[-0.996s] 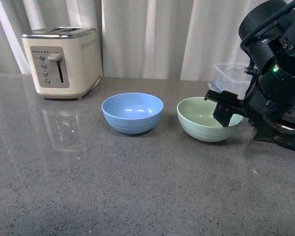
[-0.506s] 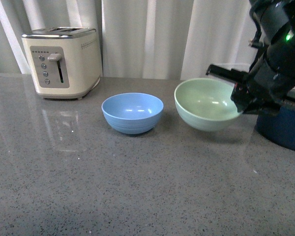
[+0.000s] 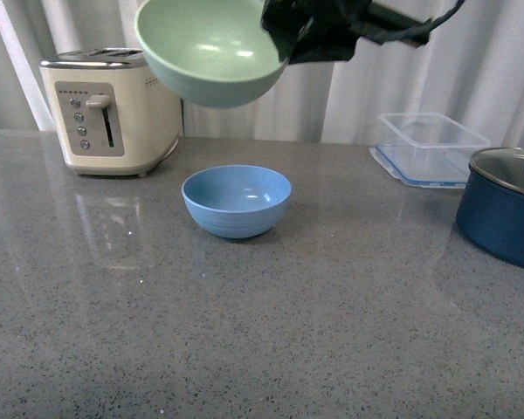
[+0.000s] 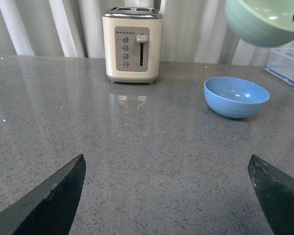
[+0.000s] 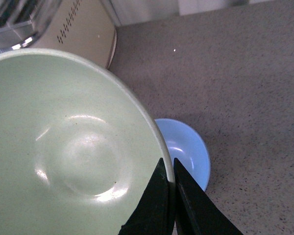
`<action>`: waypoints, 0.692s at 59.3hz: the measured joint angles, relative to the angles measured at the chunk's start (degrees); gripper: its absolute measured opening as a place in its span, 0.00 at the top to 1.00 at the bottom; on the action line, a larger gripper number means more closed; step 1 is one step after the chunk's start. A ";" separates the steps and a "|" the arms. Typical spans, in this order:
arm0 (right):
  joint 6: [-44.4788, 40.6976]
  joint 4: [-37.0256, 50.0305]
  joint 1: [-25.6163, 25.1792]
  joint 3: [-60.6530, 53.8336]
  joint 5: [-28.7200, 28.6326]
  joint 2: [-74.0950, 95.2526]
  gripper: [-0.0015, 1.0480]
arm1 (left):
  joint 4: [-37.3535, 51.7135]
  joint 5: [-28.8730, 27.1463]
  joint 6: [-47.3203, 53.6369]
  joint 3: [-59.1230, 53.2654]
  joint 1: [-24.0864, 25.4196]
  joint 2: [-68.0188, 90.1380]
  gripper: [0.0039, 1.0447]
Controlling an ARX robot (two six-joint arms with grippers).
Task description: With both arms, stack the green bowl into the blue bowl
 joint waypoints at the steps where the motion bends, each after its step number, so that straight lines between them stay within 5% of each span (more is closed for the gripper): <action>1: -0.20 -0.35 0.22 0.72 0.15 1.05 0.99 | 0.00 0.00 0.00 0.00 0.00 0.00 0.06; 41: -5.88 -10.95 -0.68 16.35 4.52 18.80 0.95 | 0.00 0.00 0.00 0.00 0.00 0.00 0.06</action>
